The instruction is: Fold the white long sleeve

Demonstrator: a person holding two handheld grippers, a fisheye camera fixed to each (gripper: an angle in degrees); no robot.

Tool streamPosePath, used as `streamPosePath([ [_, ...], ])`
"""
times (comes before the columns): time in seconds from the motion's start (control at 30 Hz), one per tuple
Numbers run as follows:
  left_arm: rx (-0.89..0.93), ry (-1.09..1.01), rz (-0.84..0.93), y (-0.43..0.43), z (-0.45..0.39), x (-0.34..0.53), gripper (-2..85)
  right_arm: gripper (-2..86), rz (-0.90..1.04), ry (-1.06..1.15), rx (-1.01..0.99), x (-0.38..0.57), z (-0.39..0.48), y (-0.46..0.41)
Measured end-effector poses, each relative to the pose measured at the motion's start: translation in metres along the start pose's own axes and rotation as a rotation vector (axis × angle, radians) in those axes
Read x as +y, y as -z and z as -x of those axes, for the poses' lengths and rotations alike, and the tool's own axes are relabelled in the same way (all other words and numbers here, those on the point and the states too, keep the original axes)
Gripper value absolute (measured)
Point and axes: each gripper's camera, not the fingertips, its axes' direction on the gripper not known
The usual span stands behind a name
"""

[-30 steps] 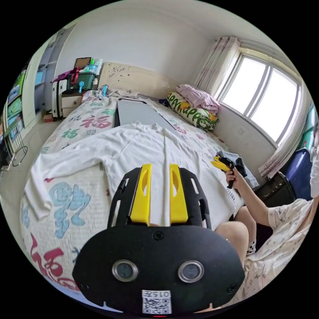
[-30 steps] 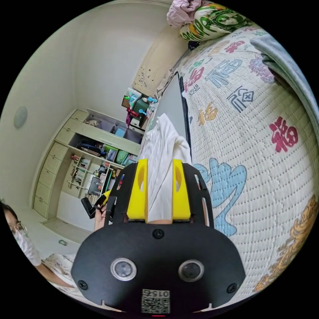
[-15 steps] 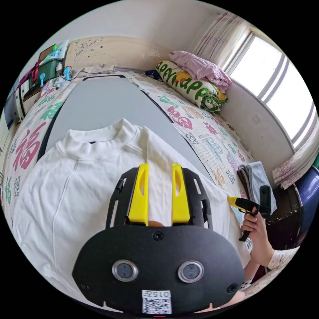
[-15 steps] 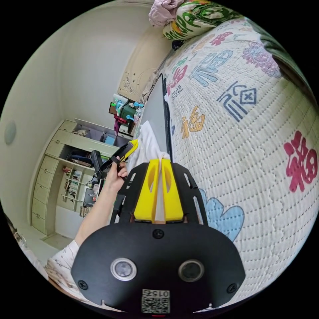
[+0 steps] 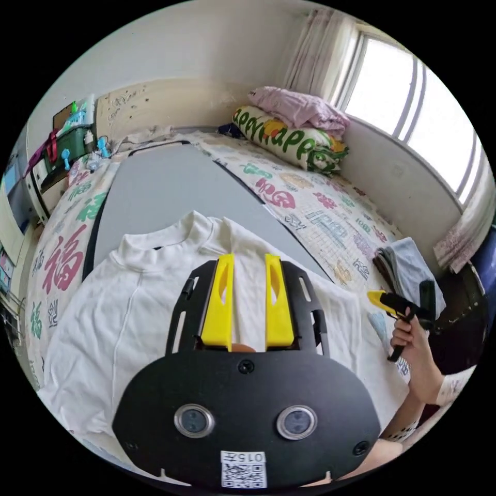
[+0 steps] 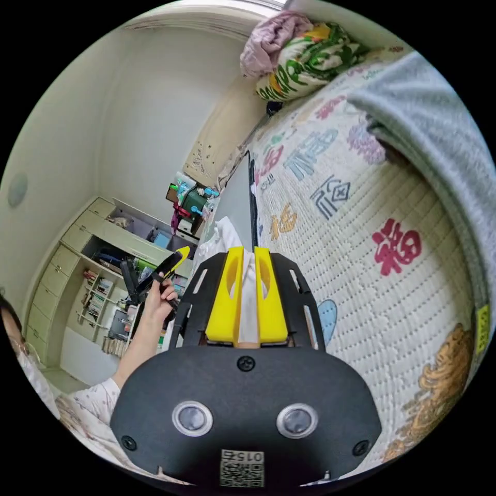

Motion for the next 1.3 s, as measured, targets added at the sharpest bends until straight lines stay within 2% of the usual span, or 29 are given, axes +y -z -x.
streamPosePath([
  [0.1, 0.049, -0.125, -0.047, 0.108, -0.019, 0.075, 9.1, 4.2, -0.049, 0.184, -0.104, 0.065, -0.006, 0.073],
  [0.17, 0.029, -0.117, -0.027, 0.164, -0.021, 0.134, 8.9, 3.1, 0.041, 0.395, -0.286, 0.127, 0.007, 0.105],
  [0.3, -0.053, 0.178, -0.019, 0.263, 0.005, 0.281, 9.8, 3.3, 0.308, 0.69, -0.451, 0.24, 0.033, 0.116],
  [0.43, 0.007, 0.415, -0.002, 0.312, 0.021, 0.386, 11.5, 5.5, 0.683, 1.098, -0.404, 0.417, 0.042, 0.081],
  [0.47, 0.014, 0.432, 0.0, 0.316, 0.022, 0.397, 11.5, 5.6, 0.798, 1.225, -0.401, 0.47, 0.032, 0.07],
  [0.63, 0.1, 0.499, -0.076, 0.352, 0.023, 0.438, 11.2, 7.8, 1.097, 1.557, -0.256, 0.644, -0.042, 0.056],
  [0.8, 0.114, 0.461, 0.052, 0.343, 0.027, 0.427, 10.0, 7.8, 1.217, 1.653, -0.095, 0.741, -0.138, 0.052],
  [0.87, 0.085, 0.449, 0.042, 0.348, 0.026, 0.424, 7.0, 7.1, 1.3, 1.692, 0.006, 0.783, -0.188, 0.048],
  [0.9, 0.092, 0.422, 0.033, 0.353, 0.026, 0.421, 3.5, 6.8, 1.287, 1.697, 0.007, 0.79, -0.197, 0.051],
  [1.03, 0.119, 0.41, -0.001, 0.382, 0.034, 0.412, 1.0, 5.2, 1.258, 1.714, 0.055, 0.825, -0.249, 0.071],
  [1.2, 0.113, 0.284, 0.075, 0.395, 0.051, 0.389, 3.1, 5.1, 1.242, 1.739, 0.099, 0.862, -0.297, 0.085],
  [1.27, 0.032, 0.294, 0.034, 0.427, 0.078, 0.377, 5.7, 5.1, 1.219, 1.769, 0.105, 0.875, -0.313, 0.093],
  [1.3, -0.072, 0.319, -0.014, 0.454, 0.098, 0.368, 7.5, 5.1, 1.214, 1.773, 0.103, 0.878, -0.316, 0.095],
])
